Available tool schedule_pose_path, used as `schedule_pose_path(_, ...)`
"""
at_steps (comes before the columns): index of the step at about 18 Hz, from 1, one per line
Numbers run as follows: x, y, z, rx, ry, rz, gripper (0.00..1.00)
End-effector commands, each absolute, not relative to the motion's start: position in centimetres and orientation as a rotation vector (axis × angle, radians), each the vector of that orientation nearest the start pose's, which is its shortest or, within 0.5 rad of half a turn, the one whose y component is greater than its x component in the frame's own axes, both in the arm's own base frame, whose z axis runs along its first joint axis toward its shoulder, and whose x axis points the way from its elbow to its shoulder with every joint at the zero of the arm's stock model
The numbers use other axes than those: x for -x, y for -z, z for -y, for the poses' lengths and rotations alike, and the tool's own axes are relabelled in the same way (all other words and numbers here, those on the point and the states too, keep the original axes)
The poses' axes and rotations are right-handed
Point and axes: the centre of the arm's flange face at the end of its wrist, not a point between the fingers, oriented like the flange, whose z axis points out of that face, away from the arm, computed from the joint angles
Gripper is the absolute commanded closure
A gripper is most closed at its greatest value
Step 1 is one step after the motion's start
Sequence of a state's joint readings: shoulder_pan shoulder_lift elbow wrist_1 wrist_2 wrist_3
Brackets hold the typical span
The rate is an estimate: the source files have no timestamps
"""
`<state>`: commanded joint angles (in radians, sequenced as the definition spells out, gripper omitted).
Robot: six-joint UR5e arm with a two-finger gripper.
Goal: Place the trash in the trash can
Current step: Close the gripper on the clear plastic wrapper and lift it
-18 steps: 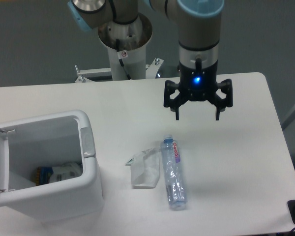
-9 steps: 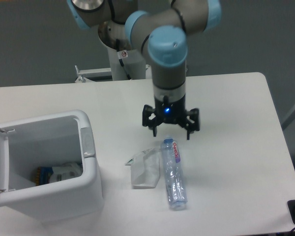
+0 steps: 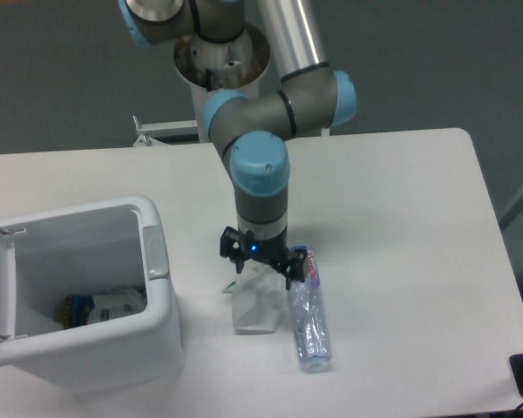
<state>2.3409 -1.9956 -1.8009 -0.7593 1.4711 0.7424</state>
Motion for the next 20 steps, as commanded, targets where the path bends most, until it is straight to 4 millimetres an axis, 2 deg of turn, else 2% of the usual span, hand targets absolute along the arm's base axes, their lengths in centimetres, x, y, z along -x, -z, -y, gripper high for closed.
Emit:
schedule_pose_path(2,31.5,-22.4,-53.4,2.955,-0.031,0.035,0.03)
schedule_pose_path(3,31.2,-22.4,-53.6,2.954,-0.026,0.055,0.21)
schedule_pose_path(4,31.1,-22.5,-53.7,2.951,-0.028,0.062,0.46)
schedule_pose_path(7,31.2,-22.9,-53.7,2.943,-0.026,0.163,0.96)
schedule_pose_path(8,31.3,-23.3,-53.9,2.934,-0.032,0.189,1.00)
schedule_pose_path(13,31.6,-24.9,-54.4,2.900,-0.038,0.200,1.00)
schedule_pose_path(16,31.6,-26.5,-55.2,2.824,0.041,0.199,1.00)
schedule_pose_path(18,32.0,-27.7,-55.3,2.795,0.042,0.212,1.00)
schedule_pose_path(20,33.0,-30.4,-55.1,2.747,0.011,0.225,1.00)
